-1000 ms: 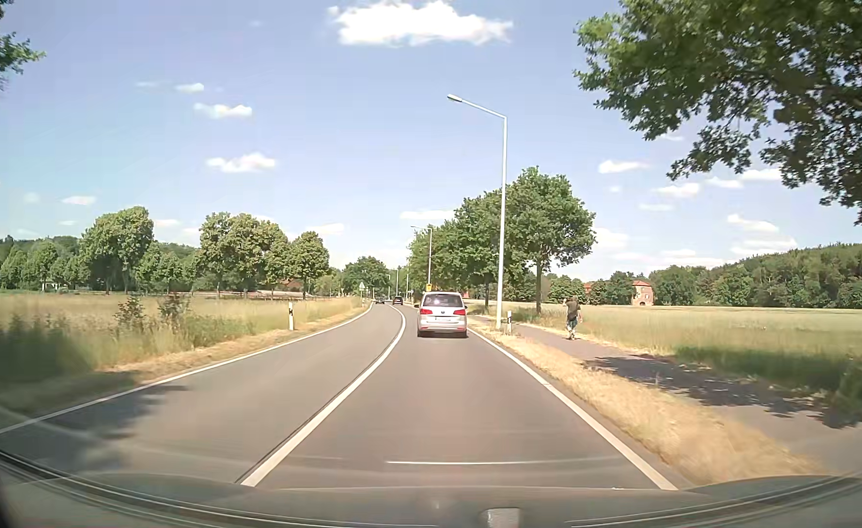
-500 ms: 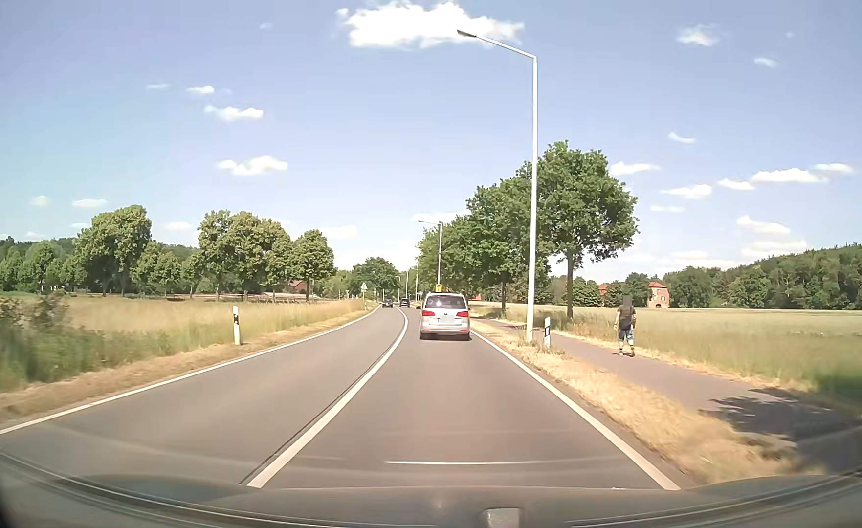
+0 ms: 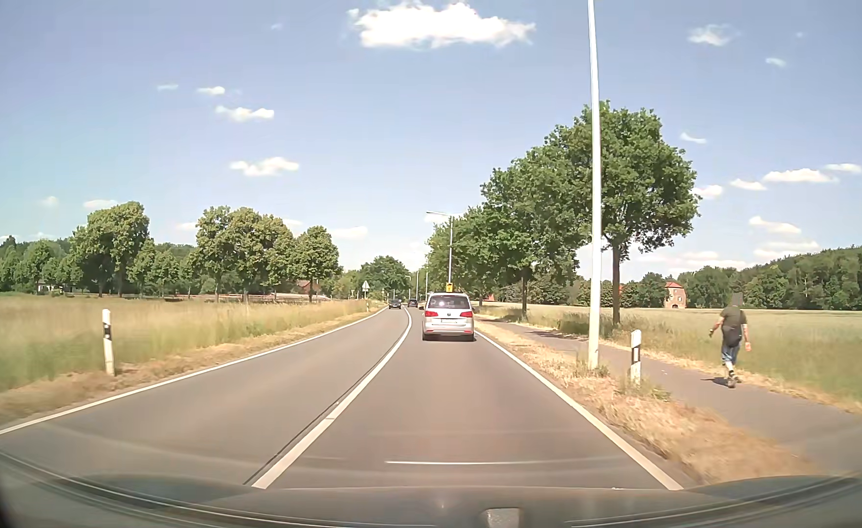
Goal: Follow the waypoints while adhering to traffic rules and regulations
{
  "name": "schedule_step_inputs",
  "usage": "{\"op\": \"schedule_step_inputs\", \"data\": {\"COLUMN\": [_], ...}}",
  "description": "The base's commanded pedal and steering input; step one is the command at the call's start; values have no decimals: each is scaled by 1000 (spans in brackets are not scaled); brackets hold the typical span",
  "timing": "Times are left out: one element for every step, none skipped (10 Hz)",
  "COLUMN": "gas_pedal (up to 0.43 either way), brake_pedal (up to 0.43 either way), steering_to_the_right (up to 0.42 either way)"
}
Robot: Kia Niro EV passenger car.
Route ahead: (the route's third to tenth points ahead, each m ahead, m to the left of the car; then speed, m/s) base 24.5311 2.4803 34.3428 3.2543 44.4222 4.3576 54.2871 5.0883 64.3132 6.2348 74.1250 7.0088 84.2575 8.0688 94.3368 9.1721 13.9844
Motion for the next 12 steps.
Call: {"op": "schedule_step_inputs", "data": {"gas_pedal": [8, 0, 0, 0, 0, 0, 0, 0, 0, 0, 0, 0], "brake_pedal": [30, 30, 30, 30, 30, 30, 30, 30, 30, 30, 30, 30], "steering_to_the_right": [-13, -12, -11, -11, -11, -11, -11, -11, -11, -10, -10, -10]}}
